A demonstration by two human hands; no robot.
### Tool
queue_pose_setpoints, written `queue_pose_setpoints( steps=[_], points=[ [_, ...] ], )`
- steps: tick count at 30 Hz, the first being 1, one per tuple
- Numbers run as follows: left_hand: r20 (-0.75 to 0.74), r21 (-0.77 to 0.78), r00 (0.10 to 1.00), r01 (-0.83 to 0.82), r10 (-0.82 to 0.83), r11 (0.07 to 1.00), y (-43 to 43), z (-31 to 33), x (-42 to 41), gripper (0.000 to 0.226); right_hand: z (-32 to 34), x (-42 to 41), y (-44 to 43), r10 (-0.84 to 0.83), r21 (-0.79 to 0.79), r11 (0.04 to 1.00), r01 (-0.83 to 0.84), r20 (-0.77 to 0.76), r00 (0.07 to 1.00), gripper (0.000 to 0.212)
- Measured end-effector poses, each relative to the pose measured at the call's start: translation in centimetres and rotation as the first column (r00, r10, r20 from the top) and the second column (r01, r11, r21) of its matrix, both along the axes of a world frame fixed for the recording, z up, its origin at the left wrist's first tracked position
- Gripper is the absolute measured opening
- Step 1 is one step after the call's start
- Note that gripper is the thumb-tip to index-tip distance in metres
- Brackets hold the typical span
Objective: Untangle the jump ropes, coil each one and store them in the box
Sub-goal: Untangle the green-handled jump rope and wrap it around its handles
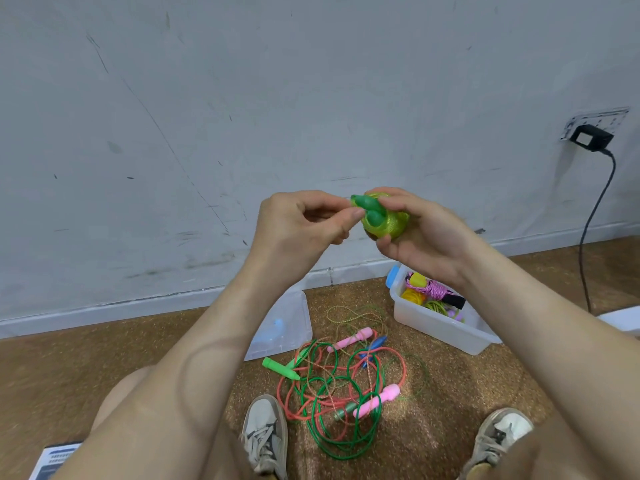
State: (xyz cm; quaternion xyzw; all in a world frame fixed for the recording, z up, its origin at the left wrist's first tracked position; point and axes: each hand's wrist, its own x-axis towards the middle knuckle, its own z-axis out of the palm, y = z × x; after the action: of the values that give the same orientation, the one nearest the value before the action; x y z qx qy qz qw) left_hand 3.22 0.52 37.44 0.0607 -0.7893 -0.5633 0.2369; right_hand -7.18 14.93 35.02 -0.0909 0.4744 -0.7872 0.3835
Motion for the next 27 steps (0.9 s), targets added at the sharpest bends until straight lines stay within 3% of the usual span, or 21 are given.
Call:
queue_pose_setpoints(
  steps=[3, 8, 13, 15, 20, 23, 27],
  points=[
    [-0.041, 0.023, 0.997, 0.068, -0.067, 0.997, 0.3, 0.1, 0.2, 0.021, -0.1, 0.2, -0.2, 0.09, -0.072, 0.994, -0.084, 0.081, 0.993, 0.018],
    [-0.064, -0.079, 0.982, 0.17, -0.176, 0.982, 0.7, 0.2, 0.7, 0.041, -0.3, 0.1, -0.4, 0.191, -0.162, 0.973, -0.165, 0.162, 0.968, 0.02],
    [-0.302, -0.406, 0.942, 0.014, -0.149, 0.914, 0.4, 0.2, 0.4, 0.019, -0.7, 0.8, -1.0, 0.36, -0.299, 0.907, -0.296, 0.187, 0.914, 0.025],
    [-0.357, -0.437, 0.926, -0.051, -0.121, 0.898, 0.5, 0.0, 0.2, 0.013, -0.6, 1.1, -1.2, 0.376, -0.311, 0.899, -0.308, 0.189, 0.907, 0.023],
    [-0.213, -0.304, 0.973, 0.02, -0.089, 0.952, 0.0, -0.2, -0.3, 0.012, -0.4, 1.6, -1.5, 0.327, -0.281, 0.921, -0.269, 0.183, 0.927, 0.029],
    [-0.123, -0.266, 0.991, 0.018, -0.053, 0.964, -0.5, -0.5, -0.5, 0.013, -0.3, 1.4, -1.6, 0.261, -0.294, 0.935, -0.2, 0.188, 0.947, 0.022],
    [-0.127, -0.383, 0.992, -0.06, 0.012, 0.922, -1.2, -0.9, -0.8, 0.006, -0.2, 1.5, -1.7, 0.18, -0.261, 0.956, -0.134, 0.163, 0.97, 0.016]
  ],
)
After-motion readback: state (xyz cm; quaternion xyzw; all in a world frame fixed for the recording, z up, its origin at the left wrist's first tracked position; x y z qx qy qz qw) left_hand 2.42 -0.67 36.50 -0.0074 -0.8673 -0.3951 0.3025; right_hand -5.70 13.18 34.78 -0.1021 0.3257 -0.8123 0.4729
